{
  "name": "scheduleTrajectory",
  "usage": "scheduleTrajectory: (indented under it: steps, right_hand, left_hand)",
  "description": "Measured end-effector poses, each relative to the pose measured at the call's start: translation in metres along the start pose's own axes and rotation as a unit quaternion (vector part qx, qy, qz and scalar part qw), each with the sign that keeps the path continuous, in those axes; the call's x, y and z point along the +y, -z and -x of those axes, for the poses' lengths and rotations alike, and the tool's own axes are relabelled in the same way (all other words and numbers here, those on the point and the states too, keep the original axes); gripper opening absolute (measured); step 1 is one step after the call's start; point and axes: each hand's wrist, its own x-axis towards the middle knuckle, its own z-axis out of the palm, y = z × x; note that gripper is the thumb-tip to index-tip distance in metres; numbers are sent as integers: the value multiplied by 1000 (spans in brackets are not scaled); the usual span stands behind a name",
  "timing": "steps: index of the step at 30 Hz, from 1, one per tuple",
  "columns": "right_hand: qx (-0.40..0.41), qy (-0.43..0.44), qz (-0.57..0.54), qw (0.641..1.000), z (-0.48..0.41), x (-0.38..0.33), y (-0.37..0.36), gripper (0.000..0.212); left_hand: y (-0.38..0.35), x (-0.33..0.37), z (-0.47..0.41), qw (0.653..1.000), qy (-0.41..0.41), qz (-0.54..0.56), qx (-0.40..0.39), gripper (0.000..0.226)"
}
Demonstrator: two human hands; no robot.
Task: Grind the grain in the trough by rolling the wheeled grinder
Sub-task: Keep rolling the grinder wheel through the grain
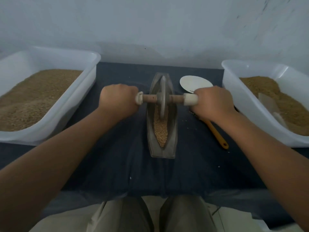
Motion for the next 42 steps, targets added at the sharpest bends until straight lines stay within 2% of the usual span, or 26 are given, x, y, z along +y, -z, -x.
scheduleTrajectory:
  steps: [3, 5, 9, 13, 16, 18, 20, 23, 25, 27, 30, 33, 37, 40, 42]
  right_hand:
    - [64, 50, -39, 996, 55, 4, 3, 26]
    - [66, 69, -64, 993, 66, 8, 0, 30]
    - [43, 16, -19, 999, 21, 6, -14, 30]
    - [22, -41, -43, 998, -33, 1, -18, 26]
    - [20, -19, -33, 999, -31, -2, -7, 25]
    - [31, 1, 7, 1000, -10, -2, -1, 25]
    - [73, 30, 32, 996, 21, -3, 4, 25]
    - [92, 67, -26, 993, 63, 0, 7, 17]
    - [53, 55, -47, 996, 65, 1, 3, 14]
    - [20, 18, -27, 999, 45, 0, -4, 18]
    - [52, -10, -9, 999, 0, -2, -13, 22]
    - [71, 6, -47, 996, -29, -4, -5, 23]
    - [-25, -6, -18, 1000, 0, 0, 0, 27]
    - [46, 22, -21, 998, 56, 3, -4, 33]
    - [59, 38, -39, 997, 67, 5, -5, 33]
  left_hand:
    - [11, -4, 49, 996, -56, 1, 72, 40]
    - [14, -6, 61, 993, -64, 5, 97, 38]
    - [1, -2, 17, 999, -23, -15, 32, 40]
    - [-8, -1, -48, 1000, 6, -18, -14, 45]
    - [-3, -1, -44, 1000, 10, -9, -25, 52]
    - [-4, -2, -12, 999, 18, 6, -35, 45]
    - [2, -3, 31, 1000, 11, 28, -5, 42]
    - [16, -6, 66, 997, -36, 40, 54, 40]
    - [19, -6, 57, 998, -48, -2, 47, 39]
    - [13, -2, 31, 998, -38, -46, 6, 40]
    - [-3, -2, -16, 998, 11, -25, -49, 32]
    - [-5, 0, -38, 998, 36, 5, -55, 34]
    - [6, -1, -9, 998, -1, -19, -59, 37]
    - [19, -7, 34, 998, -65, -20, 9, 40]
    - [21, -11, 43, 996, -83, -11, 36, 40]
